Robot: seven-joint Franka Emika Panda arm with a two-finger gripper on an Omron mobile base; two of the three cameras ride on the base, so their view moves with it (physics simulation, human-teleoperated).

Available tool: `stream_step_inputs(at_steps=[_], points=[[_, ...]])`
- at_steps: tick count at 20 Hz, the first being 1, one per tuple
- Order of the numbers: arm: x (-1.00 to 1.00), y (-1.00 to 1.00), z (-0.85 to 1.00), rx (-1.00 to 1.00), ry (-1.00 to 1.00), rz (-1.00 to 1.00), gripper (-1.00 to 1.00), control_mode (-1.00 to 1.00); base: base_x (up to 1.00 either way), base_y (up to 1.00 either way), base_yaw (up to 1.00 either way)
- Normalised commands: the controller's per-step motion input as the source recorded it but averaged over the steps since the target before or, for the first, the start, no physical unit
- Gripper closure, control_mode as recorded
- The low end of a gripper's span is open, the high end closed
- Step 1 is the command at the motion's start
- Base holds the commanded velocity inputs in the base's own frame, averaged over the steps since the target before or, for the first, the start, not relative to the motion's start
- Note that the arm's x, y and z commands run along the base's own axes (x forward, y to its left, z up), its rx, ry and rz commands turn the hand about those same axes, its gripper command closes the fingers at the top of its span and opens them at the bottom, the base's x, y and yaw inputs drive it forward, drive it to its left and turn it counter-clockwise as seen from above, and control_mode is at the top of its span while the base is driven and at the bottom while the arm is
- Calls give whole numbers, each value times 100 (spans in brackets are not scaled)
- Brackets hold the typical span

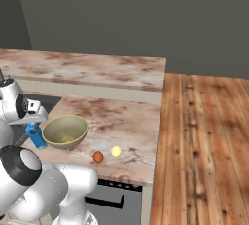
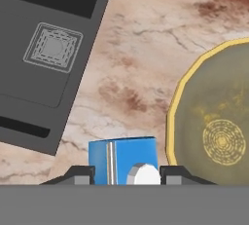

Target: Gather the eggs and milk located in the vicinity of the sink area and place them right next to the bowl.

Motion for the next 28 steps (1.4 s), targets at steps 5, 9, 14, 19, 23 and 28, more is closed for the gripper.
stream_step_inputs(at_steps=[5,9,14,19,23,28], points=[[1,-8,-25,0,0,4,-100,-100,0,0,0],[0,-19,-26,0,0,6,-100,-100,0,0,0],[0,-39,-26,1,-3,3,-100,-100,0,0,0],[0,-35,-9,5,-3,0,-100,-100,0,0,0],[-2,-8,13,13,-1,1,-100,-100,0,0,0],[-4,0,39,13,0,0,-100,-100,0,0,0]])
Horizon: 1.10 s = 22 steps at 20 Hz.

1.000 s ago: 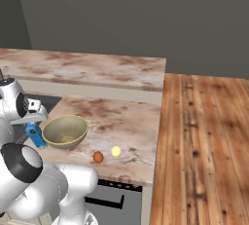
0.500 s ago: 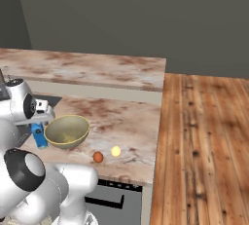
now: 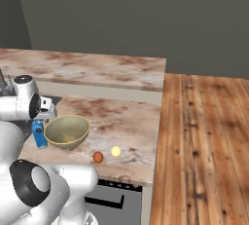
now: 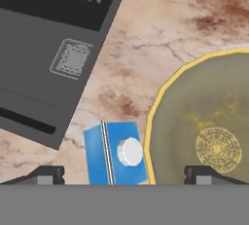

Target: Gather the eggs and milk located in the vicinity of the sink area and place them right next to the bowl.

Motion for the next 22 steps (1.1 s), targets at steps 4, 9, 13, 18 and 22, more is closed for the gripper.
stream_step_inputs(at_steps=[4,9,13,18,22], points=[[-14,0,52,13,0,0,-100,-100,0,0,0],[-45,-13,40,9,1,0,-100,-100,0,0,0],[-57,-44,8,1,7,-9,-100,-100,0,0,0],[-32,-55,4,0,15,-10,-100,-100,0,0,0],[-5,-66,0,0,19,-8,-100,-100,0,0,0]])
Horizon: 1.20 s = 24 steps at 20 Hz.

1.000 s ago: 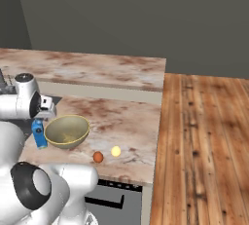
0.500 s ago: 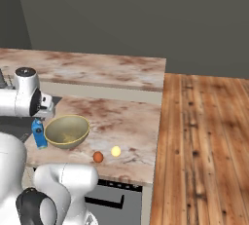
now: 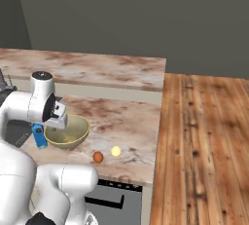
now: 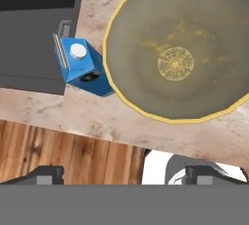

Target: Gather the eggs and milk located in the vicinity of the sink area and place them right next to the bowl.

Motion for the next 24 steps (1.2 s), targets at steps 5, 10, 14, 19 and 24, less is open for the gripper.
stream_step_inputs(at_steps=[5,10,14,19,24], points=[[0,-65,0,0,15,-3,-100,-100,0,0,0],[0,-57,0,0,13,0,-100,-100,0,0,0],[0,-53,0,0,11,0,-100,-100,0,0,0],[0,-50,-5,0,8,0,-100,-100,0,0,0],[0,-51,-7,0,6,0,-100,-100,0,0,0]])
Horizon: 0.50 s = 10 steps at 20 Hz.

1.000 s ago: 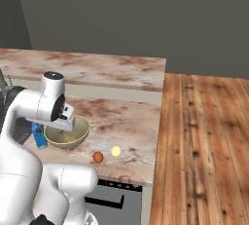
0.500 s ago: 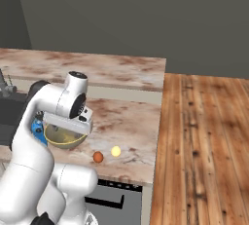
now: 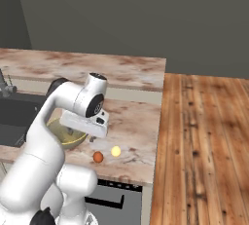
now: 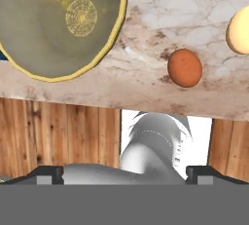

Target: Gather the eggs and milk located in the vicinity of the sink area and place them right next to the bowl.

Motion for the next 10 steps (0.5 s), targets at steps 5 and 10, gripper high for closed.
stream_step_inputs(at_steps=[5,10], points=[[0,-33,-25,-2,1,0,-100,-100,0,0,0],[0,-22,-34,-4,-1,0,-100,-100,0,0,0]])
